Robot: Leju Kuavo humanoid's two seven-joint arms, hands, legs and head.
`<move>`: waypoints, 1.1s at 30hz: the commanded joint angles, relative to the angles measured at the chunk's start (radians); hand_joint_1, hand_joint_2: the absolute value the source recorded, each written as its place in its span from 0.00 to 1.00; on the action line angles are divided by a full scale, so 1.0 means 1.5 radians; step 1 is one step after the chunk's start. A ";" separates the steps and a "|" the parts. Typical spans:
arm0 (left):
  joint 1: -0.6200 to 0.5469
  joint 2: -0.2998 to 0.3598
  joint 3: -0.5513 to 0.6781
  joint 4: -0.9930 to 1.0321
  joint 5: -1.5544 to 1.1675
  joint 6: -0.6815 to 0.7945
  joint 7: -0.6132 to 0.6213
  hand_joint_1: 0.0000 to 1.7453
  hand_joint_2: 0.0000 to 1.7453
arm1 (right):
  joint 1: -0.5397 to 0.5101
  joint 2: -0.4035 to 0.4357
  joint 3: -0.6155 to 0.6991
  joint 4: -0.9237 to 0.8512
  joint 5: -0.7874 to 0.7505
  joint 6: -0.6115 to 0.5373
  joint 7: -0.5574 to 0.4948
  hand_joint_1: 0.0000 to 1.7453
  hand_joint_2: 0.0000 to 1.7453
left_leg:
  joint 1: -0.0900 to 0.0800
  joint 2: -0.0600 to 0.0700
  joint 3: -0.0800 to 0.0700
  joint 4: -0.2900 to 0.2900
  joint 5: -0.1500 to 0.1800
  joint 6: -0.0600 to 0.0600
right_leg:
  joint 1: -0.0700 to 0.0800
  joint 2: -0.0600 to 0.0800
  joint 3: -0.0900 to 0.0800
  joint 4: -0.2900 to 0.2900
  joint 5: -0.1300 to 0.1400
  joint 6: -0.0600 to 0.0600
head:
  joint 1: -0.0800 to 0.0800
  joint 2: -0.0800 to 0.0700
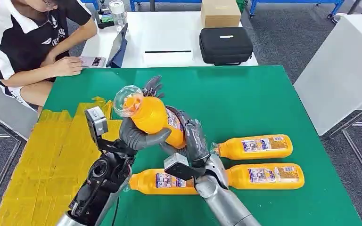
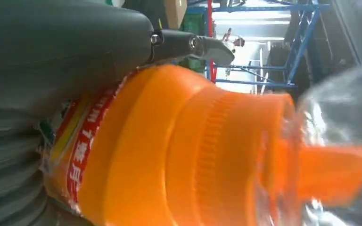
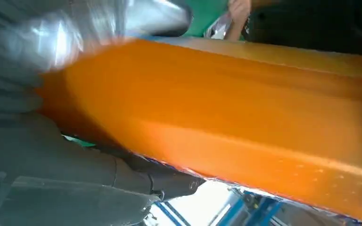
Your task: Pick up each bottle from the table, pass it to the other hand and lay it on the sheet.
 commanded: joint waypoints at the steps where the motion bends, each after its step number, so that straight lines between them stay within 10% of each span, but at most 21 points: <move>1: -0.028 0.014 -0.014 0.071 0.012 0.001 0.008 0.00 1.00 | -0.015 -0.018 0.079 0.011 -0.002 -0.007 -0.010 1.00 1.00 | 0.001 0.001 0.003 0.000 -0.001 -0.002 | 0.001 -0.002 0.003 -0.001 -0.001 -0.001 | 0.000 0.000; 18: -0.021 0.008 0.002 0.079 0.027 0.029 0.000 0.00 1.00 | -0.022 -0.020 0.096 0.035 -0.025 0.000 0.000 1.00 1.00 | 0.000 0.001 0.002 0.000 -0.001 -0.002 | 0.001 -0.001 0.003 -0.001 -0.001 -0.001 | 0.000 0.000; 20: -0.013 0.003 0.015 0.069 0.039 0.042 -0.013 0.81 1.00 | -0.018 -0.021 0.094 0.038 -0.028 0.000 0.005 1.00 1.00 | 0.001 0.002 0.005 0.000 -0.002 -0.003 | 0.002 -0.002 0.005 -0.001 -0.001 -0.002 | 0.000 0.000; 21: -0.007 0.001 0.022 0.059 0.043 0.054 -0.024 1.00 1.00 | -0.013 -0.023 0.092 0.040 -0.028 -0.001 0.007 1.00 1.00 | 0.000 0.001 0.002 0.000 -0.001 -0.001 | 0.001 -0.001 0.002 -0.001 0.000 -0.001 | 0.000 0.000; 33: -0.008 0.001 0.031 0.048 0.069 0.083 -0.039 1.00 1.00 | -0.005 -0.017 0.076 0.033 -0.038 0.022 0.012 1.00 1.00 | 0.001 0.001 0.004 0.000 -0.002 -0.002 | 0.002 -0.002 0.004 -0.001 -0.001 -0.001 | 0.000 0.000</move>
